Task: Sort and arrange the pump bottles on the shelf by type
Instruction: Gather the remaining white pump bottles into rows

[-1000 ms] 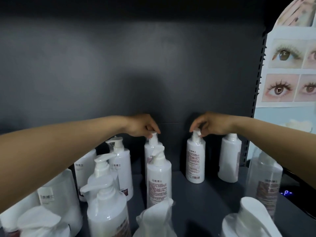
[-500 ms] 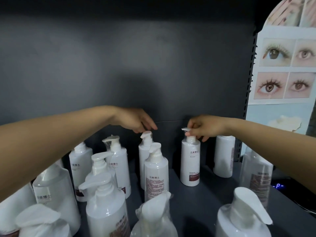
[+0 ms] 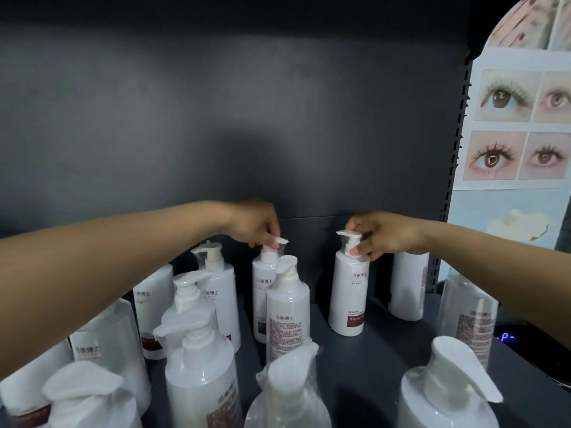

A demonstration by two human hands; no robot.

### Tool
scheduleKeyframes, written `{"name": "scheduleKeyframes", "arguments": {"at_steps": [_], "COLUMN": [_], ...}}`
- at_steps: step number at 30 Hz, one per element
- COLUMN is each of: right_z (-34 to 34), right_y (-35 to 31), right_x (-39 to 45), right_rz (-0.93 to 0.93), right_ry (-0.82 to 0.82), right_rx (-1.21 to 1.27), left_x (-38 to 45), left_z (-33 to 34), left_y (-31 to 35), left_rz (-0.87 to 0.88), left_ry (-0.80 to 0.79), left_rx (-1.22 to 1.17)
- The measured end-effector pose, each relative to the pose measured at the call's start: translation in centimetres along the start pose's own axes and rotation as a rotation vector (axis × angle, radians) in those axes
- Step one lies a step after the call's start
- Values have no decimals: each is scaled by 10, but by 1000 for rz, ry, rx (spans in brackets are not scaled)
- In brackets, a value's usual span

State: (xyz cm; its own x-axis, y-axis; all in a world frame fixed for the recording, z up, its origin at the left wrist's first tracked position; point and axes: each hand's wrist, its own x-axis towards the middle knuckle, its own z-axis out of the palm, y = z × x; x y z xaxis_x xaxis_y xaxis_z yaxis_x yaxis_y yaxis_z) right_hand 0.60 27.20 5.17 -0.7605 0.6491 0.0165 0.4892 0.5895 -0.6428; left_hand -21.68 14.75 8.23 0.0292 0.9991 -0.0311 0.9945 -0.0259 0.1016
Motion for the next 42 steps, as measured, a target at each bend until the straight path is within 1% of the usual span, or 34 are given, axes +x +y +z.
{"name": "scheduleKeyframes", "arguments": {"at_steps": [4,10,17,22,32,42], "right_z": [-2,-3,0,-1,0,5], "right_y": [0,-1,1,-2,-5,-10], "right_x": [-3,-9,-13,-14,-18,-22], "right_rz": [-1,-17,-26,-33,-23,-12], "right_ry": [-12,-28,-18,-49,-55,-13], "right_rx": [-11,-22,-18,-14,-18,-7], "left_x": [0,0,1,-2,-3,-8], "left_z": [1,-2,0,0,3,6], "left_y": [4,8,18,18,15,11], "left_rz": [-18,-25,8,22,5,33], "left_ry": [31,-8,-31,-53,-35,24], "left_rx": [68,-59,-73,-105,-169,-139]}}
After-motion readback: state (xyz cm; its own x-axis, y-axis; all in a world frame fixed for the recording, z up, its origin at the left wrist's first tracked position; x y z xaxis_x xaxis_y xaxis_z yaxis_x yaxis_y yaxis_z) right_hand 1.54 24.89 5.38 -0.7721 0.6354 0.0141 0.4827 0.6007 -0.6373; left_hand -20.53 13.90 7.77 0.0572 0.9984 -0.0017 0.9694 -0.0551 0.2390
